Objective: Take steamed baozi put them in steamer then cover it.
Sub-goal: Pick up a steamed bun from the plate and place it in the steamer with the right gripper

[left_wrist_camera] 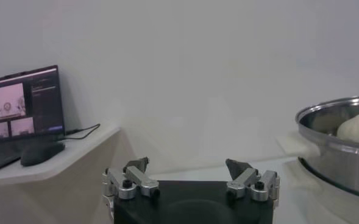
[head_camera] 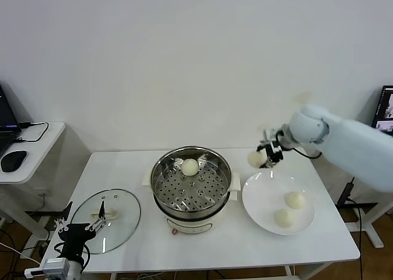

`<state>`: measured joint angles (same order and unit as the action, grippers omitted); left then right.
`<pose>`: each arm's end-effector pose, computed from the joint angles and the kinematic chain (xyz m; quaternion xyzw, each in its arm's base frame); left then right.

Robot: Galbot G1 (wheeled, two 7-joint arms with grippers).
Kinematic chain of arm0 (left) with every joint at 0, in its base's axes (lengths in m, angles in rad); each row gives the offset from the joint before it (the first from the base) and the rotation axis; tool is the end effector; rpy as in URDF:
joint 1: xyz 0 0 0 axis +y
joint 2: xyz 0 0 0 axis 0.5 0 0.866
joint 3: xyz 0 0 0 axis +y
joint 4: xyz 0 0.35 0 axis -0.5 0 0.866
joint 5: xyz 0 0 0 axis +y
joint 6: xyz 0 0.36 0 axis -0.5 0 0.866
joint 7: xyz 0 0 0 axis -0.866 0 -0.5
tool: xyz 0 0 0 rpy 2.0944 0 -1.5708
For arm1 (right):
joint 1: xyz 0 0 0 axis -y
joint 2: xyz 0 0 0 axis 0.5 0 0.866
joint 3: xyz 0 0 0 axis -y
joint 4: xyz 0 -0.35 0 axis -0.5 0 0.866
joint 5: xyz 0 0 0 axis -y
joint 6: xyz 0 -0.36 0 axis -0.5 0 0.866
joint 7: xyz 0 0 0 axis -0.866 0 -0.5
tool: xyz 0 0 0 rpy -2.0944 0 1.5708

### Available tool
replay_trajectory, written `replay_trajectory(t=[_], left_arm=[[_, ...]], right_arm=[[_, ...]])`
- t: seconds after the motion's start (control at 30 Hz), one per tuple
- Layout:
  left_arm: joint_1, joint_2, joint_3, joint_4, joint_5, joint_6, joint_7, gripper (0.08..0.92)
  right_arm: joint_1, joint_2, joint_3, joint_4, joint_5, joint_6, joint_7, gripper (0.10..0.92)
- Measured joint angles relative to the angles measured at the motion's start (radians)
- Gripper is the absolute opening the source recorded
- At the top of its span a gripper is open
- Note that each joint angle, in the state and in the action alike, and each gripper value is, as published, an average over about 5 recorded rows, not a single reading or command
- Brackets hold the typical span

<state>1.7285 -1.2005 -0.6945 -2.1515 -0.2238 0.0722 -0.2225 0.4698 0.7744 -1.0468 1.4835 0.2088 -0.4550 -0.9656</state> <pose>0.1525 0.1029 -0.2828 0.0771 -0.9904 -0.0960 0.0635 0.5223 -0.0218 -0.0280 0.4760 -0.6102 0.5705 0.2750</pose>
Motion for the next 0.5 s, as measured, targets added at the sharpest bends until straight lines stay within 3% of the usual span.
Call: replay_trajectory(t=[0.5], left_arm=[[-0.005, -0.009, -0.019, 0.018, -0.001, -0.002, 0.000, 0.823]], right_arm=[[0.036, 0.345, -0.081, -0.061, 0.235, -0.160, 0.128, 0.598]])
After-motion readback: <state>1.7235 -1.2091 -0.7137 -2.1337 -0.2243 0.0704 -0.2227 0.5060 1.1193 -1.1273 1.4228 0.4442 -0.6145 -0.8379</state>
